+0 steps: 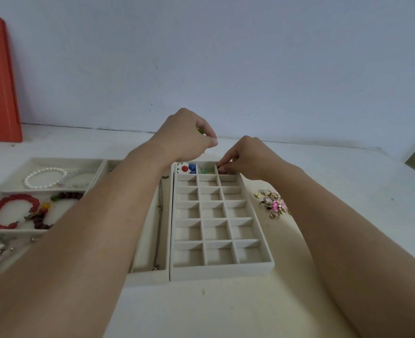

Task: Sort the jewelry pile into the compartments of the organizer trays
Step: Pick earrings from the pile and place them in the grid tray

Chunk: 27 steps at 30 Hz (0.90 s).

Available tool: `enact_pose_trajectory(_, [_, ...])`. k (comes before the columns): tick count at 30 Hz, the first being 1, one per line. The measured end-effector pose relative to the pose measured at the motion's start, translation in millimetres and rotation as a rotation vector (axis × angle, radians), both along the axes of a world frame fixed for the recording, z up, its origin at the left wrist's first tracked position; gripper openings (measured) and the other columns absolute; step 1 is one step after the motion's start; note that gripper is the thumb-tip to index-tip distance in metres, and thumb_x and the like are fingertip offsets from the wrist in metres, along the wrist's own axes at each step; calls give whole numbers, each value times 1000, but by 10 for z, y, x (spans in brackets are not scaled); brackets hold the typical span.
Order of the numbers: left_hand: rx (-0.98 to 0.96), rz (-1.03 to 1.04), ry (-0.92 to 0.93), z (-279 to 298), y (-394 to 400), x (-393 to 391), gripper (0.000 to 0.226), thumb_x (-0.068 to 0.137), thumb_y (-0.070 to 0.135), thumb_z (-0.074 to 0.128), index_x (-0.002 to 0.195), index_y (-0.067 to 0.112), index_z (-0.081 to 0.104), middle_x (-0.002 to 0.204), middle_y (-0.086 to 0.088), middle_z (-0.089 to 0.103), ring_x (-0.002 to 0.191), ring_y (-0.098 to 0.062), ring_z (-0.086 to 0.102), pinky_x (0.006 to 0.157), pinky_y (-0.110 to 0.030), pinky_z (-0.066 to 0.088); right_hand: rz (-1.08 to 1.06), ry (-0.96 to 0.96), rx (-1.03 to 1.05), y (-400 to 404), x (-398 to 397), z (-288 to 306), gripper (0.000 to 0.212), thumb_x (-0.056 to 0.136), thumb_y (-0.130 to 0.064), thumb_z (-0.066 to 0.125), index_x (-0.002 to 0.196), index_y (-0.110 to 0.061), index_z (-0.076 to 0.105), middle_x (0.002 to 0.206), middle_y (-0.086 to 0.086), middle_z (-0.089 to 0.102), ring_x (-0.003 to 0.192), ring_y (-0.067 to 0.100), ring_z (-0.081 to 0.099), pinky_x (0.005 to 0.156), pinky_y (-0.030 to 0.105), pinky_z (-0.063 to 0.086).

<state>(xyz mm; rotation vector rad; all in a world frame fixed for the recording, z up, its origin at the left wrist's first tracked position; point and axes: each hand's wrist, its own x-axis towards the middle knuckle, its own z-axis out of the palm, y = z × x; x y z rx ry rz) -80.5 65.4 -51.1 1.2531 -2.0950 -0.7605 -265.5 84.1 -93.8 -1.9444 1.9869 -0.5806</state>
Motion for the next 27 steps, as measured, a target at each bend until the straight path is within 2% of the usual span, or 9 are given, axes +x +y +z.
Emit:
enact_pose_trajectory(6, [-1, -3, -8, 5, 7, -4, 6, 90, 27, 73, 92, 22, 76, 83, 1, 70, 33, 3, 47, 48, -19, 37, -47, 51, -67, 15, 24, -7, 12, 73, -34, 88, 73, -32, 76, 66, -7, 62, 54, 13, 55, 56, 24, 39])
enact_pose_trajectory(12, [6, -3, -9, -2, 6, -11, 7, 89, 26, 73, 93, 21, 76, 84, -1, 71, 32, 2, 47, 50, -22, 37, -29, 99, 16, 21, 43, 40, 3, 80, -34, 82, 80, -33, 80, 74, -2, 72, 61, 17, 59, 60, 28, 47])
enact_pose_trajectory(17, [2, 2, -23, 6, 14, -6, 7, 90, 26, 73, 94, 22, 76, 84, 1, 70, 32, 3, 47, 50, -22, 36, -17, 154, 46, 40, -6, 109, 11, 81, -25, 79, 83, -36, 80, 70, -4, 63, 57, 17, 54, 56, 26, 43])
enact_pose_trajectory(23, [-7, 11, -36, -6, 5, -5, 7, 89, 28, 74, 92, 23, 76, 88, 2, 69, 49, -6, 51, 52, -22, 38, -61, 216, 40, 44, 55, 90, 13, 82, -24, 76, 81, -36, 79, 78, -5, 70, 67, 19, 65, 58, 25, 42])
enact_pose_trajectory(27, [-6, 13, -44, -14, -3, -9, 7, 89, 30, 74, 92, 24, 76, 91, 1, 68, 54, -8, 52, 54, -22, 38, -54, 228, 10, 66, 85, 80, 10, 82, -28, 77, 78, -37, 76, 78, -9, 66, 64, 11, 58, 57, 25, 38])
